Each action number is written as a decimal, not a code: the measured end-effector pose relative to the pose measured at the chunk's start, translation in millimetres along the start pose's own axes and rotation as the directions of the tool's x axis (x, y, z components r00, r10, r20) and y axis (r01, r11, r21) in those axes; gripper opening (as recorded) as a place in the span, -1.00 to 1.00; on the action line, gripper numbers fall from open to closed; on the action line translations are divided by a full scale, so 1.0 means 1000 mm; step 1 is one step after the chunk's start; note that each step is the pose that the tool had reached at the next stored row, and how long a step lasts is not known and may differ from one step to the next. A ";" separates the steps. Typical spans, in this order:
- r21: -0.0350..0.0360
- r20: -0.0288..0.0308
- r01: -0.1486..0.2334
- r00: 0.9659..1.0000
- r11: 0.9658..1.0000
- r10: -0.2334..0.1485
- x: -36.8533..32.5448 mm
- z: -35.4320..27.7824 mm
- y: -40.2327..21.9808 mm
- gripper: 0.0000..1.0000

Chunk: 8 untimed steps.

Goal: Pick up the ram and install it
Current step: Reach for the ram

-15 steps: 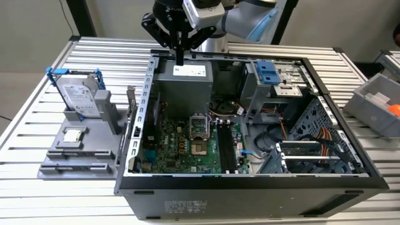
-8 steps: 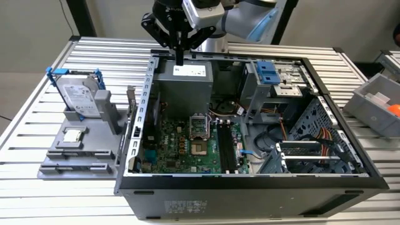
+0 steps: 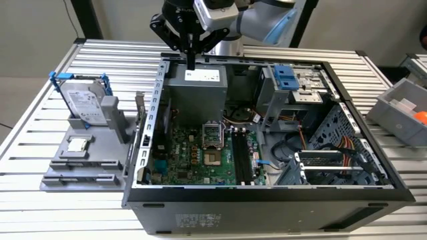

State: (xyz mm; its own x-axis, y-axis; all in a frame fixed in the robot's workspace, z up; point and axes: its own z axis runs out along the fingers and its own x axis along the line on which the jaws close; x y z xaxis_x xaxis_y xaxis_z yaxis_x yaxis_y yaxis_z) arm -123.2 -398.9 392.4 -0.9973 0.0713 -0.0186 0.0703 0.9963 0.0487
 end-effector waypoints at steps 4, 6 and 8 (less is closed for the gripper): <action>0.000 0.000 0.000 1.000 1.000 0.000 0.0014 0.0000 -0.0001 -1.00; 0.000 0.000 0.000 1.000 1.000 0.000 0.0021 0.0000 -0.0001 -1.00; 0.000 0.000 0.000 1.000 1.000 0.000 0.0028 0.0000 -0.0002 -1.00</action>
State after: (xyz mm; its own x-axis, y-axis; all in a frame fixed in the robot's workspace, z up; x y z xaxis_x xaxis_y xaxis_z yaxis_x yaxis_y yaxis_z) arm -126.0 -398.9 392.3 -0.9973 0.0712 -0.0185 0.0703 0.9963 0.0487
